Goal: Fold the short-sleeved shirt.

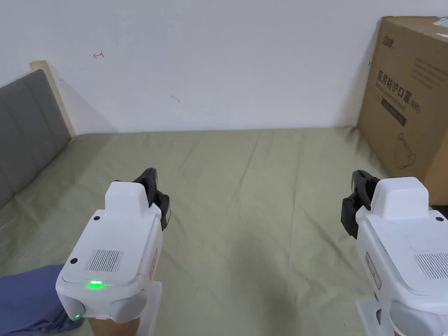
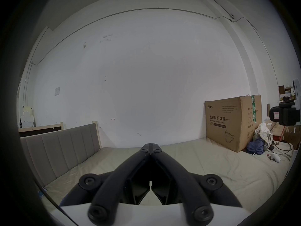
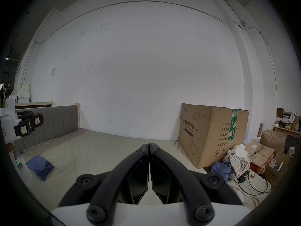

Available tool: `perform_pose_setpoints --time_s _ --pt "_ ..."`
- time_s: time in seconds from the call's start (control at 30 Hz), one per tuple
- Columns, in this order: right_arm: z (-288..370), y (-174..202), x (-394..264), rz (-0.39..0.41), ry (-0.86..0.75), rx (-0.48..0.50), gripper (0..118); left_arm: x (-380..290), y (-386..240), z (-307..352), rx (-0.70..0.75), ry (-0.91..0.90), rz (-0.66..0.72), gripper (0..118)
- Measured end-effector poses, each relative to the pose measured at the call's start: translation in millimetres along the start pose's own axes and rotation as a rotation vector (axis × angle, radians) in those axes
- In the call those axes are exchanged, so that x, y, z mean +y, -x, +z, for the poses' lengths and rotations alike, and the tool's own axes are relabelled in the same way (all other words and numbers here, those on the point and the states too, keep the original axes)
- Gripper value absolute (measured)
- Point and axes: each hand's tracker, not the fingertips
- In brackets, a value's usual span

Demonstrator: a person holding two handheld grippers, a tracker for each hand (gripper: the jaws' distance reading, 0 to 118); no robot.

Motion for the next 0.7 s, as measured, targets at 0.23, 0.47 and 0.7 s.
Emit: perform_pose_setpoints --time_s 0.23,0.47,0.7 --pt "0.5 0.4 1.0 0.0 0.0 0.001 0 -0.3 2.7 0.4 0.0 0.002 0.005 0" --pt "0.9 2.5 1.8 0.002 0.0 0.004 0 -1.0 5.5 0.8 0.006 0.004 0.013 0" --pt "0.9 3.2 2.7 0.001 -0.001 0.006 0 -0.7 7.0 1.6 0.012 0.003 0.009 0"
